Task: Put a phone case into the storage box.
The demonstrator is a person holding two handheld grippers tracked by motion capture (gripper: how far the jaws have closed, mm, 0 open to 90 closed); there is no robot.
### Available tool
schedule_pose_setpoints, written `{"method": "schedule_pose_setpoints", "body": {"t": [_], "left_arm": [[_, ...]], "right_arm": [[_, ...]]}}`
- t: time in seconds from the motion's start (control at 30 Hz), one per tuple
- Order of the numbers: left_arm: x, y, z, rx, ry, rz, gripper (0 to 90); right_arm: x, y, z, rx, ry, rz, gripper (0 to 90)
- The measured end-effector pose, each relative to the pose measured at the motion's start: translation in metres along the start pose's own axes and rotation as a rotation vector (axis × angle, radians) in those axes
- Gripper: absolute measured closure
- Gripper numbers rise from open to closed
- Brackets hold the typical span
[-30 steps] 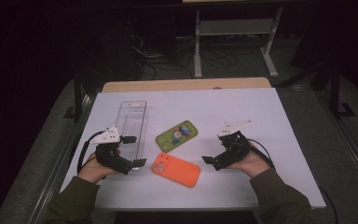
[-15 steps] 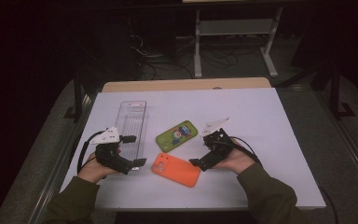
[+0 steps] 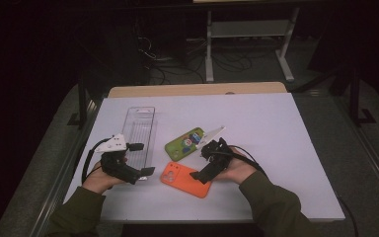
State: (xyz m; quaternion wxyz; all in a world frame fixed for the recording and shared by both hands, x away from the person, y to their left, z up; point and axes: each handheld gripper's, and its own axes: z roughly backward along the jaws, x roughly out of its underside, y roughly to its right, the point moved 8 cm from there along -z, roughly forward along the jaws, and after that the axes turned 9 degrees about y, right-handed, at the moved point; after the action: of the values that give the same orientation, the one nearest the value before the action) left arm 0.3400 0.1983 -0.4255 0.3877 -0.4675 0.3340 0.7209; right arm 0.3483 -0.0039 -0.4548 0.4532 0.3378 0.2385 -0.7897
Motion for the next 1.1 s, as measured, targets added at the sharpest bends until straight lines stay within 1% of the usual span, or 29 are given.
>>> {"method": "schedule_pose_setpoints", "body": {"t": [0.03, 0.07, 0.1, 0.17, 0.23, 0.3, 0.33, 0.37, 0.43, 0.53, 0.57, 0.6, 0.63, 0.87, 1.1], "left_arm": [[0.000, 0.000, 0.000, -0.002, -0.002, -0.001, 1.4], [0.000, 0.000, 0.000, -0.003, -0.002, -0.002, 1.4], [0.000, 0.000, 0.000, -0.004, -0.004, -0.004, 1.4], [0.000, 0.000, 0.000, -0.005, -0.003, -0.003, 1.4], [0.000, -0.001, 0.000, -0.004, -0.004, -0.006, 1.4], [0.000, -0.001, 0.000, -0.005, -0.003, -0.006, 1.4], [0.000, -0.001, 0.000, -0.004, -0.004, -0.005, 1.4], [0.000, -0.001, 0.000, -0.005, -0.005, -0.006, 1.4], [0.001, -0.001, 0.000, -0.002, -0.005, -0.004, 1.4], [0.000, -0.001, 0.000, -0.006, -0.002, 0.001, 1.4], [0.000, 0.000, 0.000, -0.005, -0.002, 0.001, 1.4], [0.000, -0.001, 0.000, -0.006, -0.002, 0.001, 1.4], [0.001, -0.001, 0.000, -0.005, -0.006, -0.002, 1.4], [0.001, -0.002, 0.000, -0.008, -0.008, 0.001, 1.4], [0.001, -0.002, 0.000, -0.010, -0.010, -0.002, 1.4]], "right_arm": [[0.000, -0.002, -0.002, -0.006, -0.002, 0.001, 0.0], [0.000, -0.003, -0.005, -0.006, -0.015, 0.014, 0.0], [0.000, -0.003, -0.005, -0.006, -0.015, 0.014, 0.0], [0.002, -0.006, -0.010, -0.011, -0.033, 0.025, 0.0], [0.002, -0.007, -0.011, -0.013, -0.041, 0.020, 0.0], [0.004, -0.008, -0.015, -0.017, -0.055, 0.032, 0.0], [0.005, -0.008, -0.017, -0.017, -0.063, 0.037, 0.0], [0.006, -0.010, -0.018, -0.019, -0.076, 0.028, 0.0], [0.009, -0.012, -0.023, -0.020, -0.101, 0.039, 0.0], [0.011, -0.013, -0.026, -0.023, -0.117, 0.046, 0.0], [0.013, -0.014, -0.029, -0.023, -0.128, 0.059, 0.0], [0.013, -0.014, -0.029, -0.023, -0.128, 0.059, 0.0], [0.014, -0.015, -0.030, -0.027, -0.140, 0.054, 0.0], [0.022, -0.019, -0.041, -0.029, -0.194, 0.077, 0.0], [0.025, -0.025, -0.049, -0.035, -0.220, 0.085, 0.0]]}}
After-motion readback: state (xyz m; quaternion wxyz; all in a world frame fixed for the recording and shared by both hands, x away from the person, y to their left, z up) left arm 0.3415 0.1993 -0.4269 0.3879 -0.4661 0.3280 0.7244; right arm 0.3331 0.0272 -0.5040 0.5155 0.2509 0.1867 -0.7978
